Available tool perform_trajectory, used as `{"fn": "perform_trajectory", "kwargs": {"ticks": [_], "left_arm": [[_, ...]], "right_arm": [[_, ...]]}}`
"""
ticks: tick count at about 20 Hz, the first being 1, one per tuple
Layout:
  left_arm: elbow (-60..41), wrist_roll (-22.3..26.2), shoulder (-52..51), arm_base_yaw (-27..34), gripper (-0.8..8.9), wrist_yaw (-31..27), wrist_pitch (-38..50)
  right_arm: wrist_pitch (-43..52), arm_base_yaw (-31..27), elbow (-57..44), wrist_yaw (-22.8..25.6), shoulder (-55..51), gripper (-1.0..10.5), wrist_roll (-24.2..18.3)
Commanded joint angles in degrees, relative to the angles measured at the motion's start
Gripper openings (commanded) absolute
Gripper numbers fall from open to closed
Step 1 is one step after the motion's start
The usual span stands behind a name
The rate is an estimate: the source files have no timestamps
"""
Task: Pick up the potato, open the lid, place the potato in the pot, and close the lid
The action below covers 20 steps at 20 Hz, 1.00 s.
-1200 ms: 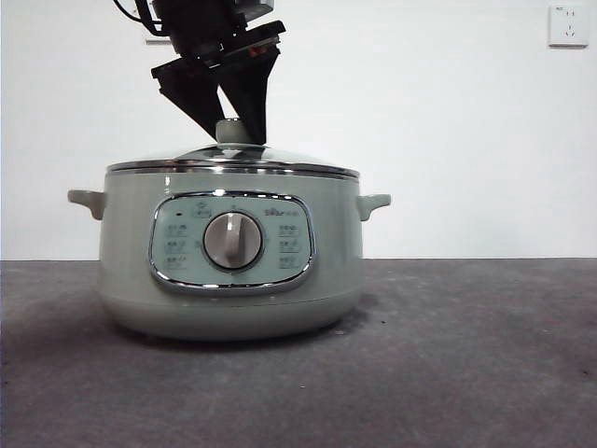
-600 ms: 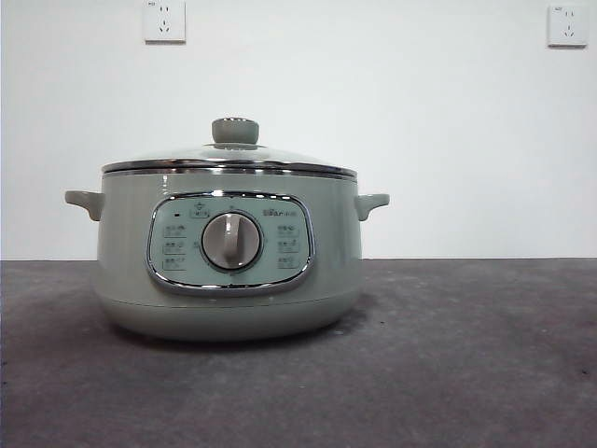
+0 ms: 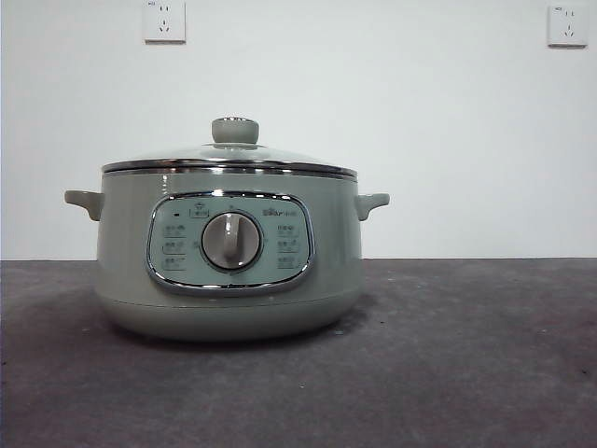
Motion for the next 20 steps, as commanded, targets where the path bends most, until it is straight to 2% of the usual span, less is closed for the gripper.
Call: {"fn": "perform_trajectory", "kwargs": {"ticks": [1,6,9,11,12,13,14,15,16,18,20], "left_arm": [[-0.28,-1.01,0.24,-0.24,-0.03,0.07,0.24],[-0.28,-0.98,2.95,-0.24,-0.03,0.04,0.24],[-0.28,-1.03,5.16,-0.42,-0.03,0.52,0.26],[-0.28,-0.98,5.7,1.79,-0.03,-0.83,0.94],[-0.31,1.03,5.4,3.17,-0.03,-0.96,1.77],[-0.42,7.37,4.55,4.72,-0.03,-1.73,1.9],[-1.6,11.13,3.26,6.56,-0.03,-1.29,2.14],[-5.07,11.91,0.83,8.83,-0.03,-0.52,5.97],[-10.91,11.69,-2.62,11.41,-0.03,0.59,13.55],[-27.76,8.81,-11.76,16.41,-0.03,3.52,33.75],[-47.15,4.37,-22.01,20.9,-0.03,3.69,54.23]], "right_arm": [[-1.27,0.11,-0.46,0.74,0.09,0.0,-0.42],[-2.03,0.09,-0.46,4.31,0.11,0.0,-0.42],[-2.03,0.09,-0.46,4.68,0.11,0.0,-0.42],[-2.03,0.09,-0.46,4.68,0.11,0.0,-0.42],[-1.99,0.09,-0.46,4.68,0.11,0.0,-0.42],[-2.03,0.09,-0.46,4.66,0.11,0.0,-0.42],[-2.01,0.09,-0.46,4.68,0.11,0.0,-0.42],[-2.03,0.09,-0.46,4.68,0.11,0.0,-0.42],[-2.01,0.09,-0.46,4.68,0.11,0.0,-0.42],[-2.01,0.09,-0.46,4.68,0.13,0.0,-0.42],[-2.03,0.09,-0.46,4.68,0.11,0.0,-0.42]]}}
